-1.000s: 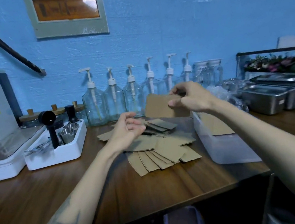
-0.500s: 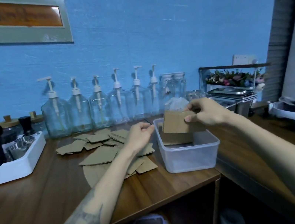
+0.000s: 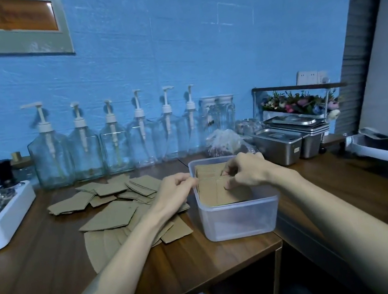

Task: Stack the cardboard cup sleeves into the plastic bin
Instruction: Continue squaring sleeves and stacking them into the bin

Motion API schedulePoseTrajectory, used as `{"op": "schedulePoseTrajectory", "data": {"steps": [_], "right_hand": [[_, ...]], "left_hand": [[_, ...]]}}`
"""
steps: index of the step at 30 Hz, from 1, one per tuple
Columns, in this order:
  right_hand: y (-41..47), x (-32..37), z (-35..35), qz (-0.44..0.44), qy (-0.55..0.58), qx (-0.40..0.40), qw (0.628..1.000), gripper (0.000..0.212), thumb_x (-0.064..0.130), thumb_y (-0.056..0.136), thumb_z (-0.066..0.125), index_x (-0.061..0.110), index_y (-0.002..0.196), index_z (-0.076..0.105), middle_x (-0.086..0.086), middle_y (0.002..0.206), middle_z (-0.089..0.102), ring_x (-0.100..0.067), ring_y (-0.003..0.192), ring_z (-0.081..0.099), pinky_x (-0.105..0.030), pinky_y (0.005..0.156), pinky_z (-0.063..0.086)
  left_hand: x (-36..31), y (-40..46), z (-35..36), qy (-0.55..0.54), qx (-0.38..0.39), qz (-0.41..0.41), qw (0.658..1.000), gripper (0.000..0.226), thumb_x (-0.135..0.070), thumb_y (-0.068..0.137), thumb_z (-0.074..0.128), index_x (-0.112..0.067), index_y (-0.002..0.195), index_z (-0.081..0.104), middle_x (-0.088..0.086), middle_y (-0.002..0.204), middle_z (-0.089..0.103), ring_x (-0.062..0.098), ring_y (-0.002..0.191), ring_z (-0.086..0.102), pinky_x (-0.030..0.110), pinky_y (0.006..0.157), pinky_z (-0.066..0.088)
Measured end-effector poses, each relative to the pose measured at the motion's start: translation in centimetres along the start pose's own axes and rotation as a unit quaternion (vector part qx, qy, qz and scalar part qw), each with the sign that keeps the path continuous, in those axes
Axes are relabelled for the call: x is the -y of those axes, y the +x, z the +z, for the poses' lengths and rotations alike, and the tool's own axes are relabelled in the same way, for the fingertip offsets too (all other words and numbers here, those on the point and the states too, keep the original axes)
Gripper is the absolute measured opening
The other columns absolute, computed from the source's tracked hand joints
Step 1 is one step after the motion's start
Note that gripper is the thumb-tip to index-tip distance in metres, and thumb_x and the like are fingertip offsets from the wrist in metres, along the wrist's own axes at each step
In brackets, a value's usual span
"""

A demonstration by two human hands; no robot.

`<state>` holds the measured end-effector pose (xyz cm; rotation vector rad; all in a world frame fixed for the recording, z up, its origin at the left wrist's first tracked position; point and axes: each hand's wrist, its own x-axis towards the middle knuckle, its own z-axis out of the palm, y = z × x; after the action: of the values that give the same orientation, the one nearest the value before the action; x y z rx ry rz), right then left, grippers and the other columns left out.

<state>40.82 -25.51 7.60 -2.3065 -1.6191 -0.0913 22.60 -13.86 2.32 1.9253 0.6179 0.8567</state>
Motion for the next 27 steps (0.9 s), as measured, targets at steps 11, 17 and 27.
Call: {"op": "schedulePoseTrajectory", "data": {"steps": [11,17,27], "right_hand": [[1.9,-1.1,0.7,-0.031,-0.022,-0.038,0.999,0.031,0.043,0.072,0.080,0.033,0.095,0.062,0.013,0.093,0.060,-0.016,0.099,0.056,-0.036,0.082,0.024],[2.0,-1.2,0.9,-0.032,-0.009,-0.042,0.999,0.035,0.044,0.070,0.083,0.033,0.097,0.065,0.012,0.097,0.063,-0.015,0.101,0.057,-0.036,0.080,0.023],[1.7,-1.3,0.3,-0.027,0.029,-0.036,0.999,0.040,0.044,0.067,0.086,0.037,0.101,0.067,0.023,0.082,0.057,-0.010,0.096,0.056,-0.034,0.078,0.020]], "left_hand": [[0.6,0.4,-0.2,0.030,0.002,0.022,0.999,0.017,-0.035,0.089,0.060,-0.026,0.089,0.074,-0.021,0.050,0.055,-0.005,0.045,0.046,0.022,0.051,0.033],[0.8,0.3,-0.6,0.070,-0.016,0.037,0.997,0.044,-0.051,0.097,0.048,-0.022,0.070,0.065,-0.014,0.052,0.055,0.001,0.050,0.047,0.019,0.056,0.036],[1.9,0.5,-0.9,0.210,-0.098,0.080,0.969,0.019,-0.028,0.094,0.056,-0.030,0.107,0.070,-0.012,0.094,0.058,0.003,0.088,0.055,0.028,0.079,0.044]]}}
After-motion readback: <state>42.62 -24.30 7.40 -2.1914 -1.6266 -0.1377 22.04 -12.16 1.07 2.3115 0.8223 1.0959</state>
